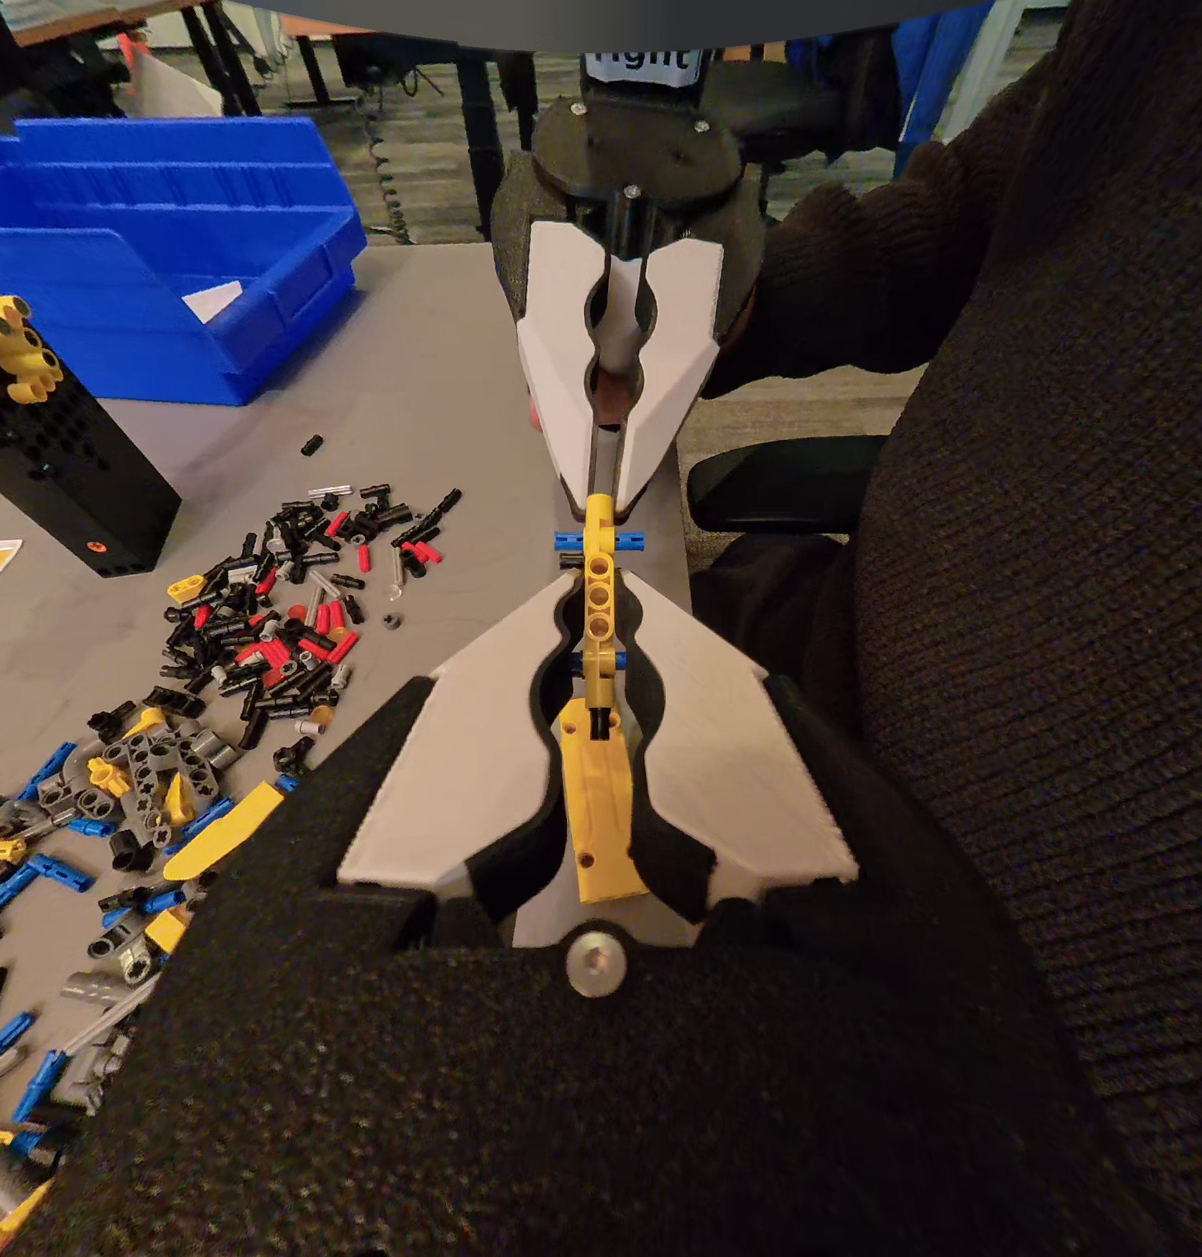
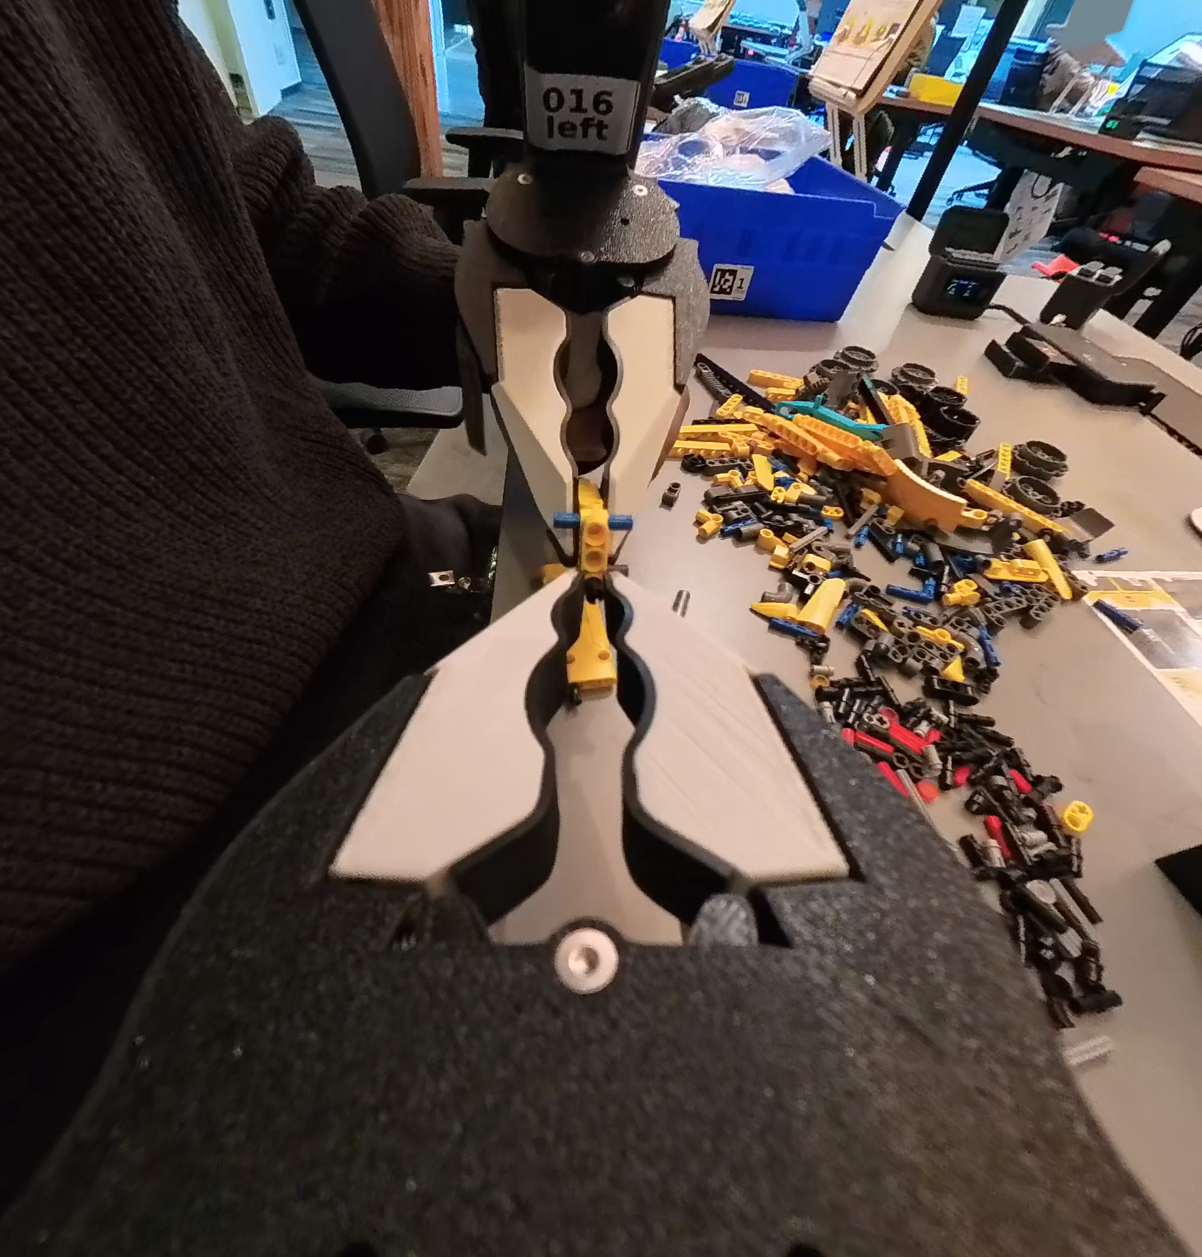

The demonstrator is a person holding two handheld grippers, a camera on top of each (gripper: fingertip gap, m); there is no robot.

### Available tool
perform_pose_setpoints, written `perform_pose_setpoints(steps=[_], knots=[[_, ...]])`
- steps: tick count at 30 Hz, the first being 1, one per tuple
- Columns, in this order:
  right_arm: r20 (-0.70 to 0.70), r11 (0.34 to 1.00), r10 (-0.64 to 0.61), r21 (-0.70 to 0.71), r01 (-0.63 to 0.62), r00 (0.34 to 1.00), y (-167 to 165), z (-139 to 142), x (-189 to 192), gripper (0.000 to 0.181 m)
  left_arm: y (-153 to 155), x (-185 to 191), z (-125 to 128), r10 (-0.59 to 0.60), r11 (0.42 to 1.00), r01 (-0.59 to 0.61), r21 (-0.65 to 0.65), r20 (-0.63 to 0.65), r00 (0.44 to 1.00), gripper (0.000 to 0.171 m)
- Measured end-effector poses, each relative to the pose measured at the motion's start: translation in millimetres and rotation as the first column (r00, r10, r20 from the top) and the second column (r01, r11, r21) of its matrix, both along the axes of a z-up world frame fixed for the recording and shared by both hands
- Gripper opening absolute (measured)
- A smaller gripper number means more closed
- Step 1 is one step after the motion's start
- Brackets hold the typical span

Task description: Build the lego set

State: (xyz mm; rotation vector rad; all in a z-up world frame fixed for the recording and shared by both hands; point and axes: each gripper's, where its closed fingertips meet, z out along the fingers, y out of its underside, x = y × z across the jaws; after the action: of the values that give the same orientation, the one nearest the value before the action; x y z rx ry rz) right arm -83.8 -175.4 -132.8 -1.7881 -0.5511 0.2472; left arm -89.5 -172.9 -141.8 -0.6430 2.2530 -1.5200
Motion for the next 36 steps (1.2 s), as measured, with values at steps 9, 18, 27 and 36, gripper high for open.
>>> perform_pose_setpoints(steps=[9,18,27,36], knots=[[0.016,1.0,0.011,-0.008,-0.011,1.0,1.0,-1.1,1.8,0.006,1.7,2.0,0.0,-0.001,1.0,0.0,-0.008,-0.004,1.0,0.007],[0.042,1.0,-0.012,-0.001,0.012,0.999,0.6,-3.1,4.1,0.006,2.0,2.9,0.8,-0.004,1.0,0.004,-0.014,0.001,1.0,0.007],[-0.164,0.995,-0.01,-0.096,-0.006,0.986,1.9,-3.5,1.4,0.005,3.6,1.3,-0.7,0.002,0.999,-0.003,0.033,0.024,1.0,0.007],[-0.357,0.99,-0.103,-0.127,0.061,0.928,4.0,3.0,5.7,0.003,5.6,5.8,3.6,0.054,0.998,-0.056,0.034,0.06,0.997,0.007]])
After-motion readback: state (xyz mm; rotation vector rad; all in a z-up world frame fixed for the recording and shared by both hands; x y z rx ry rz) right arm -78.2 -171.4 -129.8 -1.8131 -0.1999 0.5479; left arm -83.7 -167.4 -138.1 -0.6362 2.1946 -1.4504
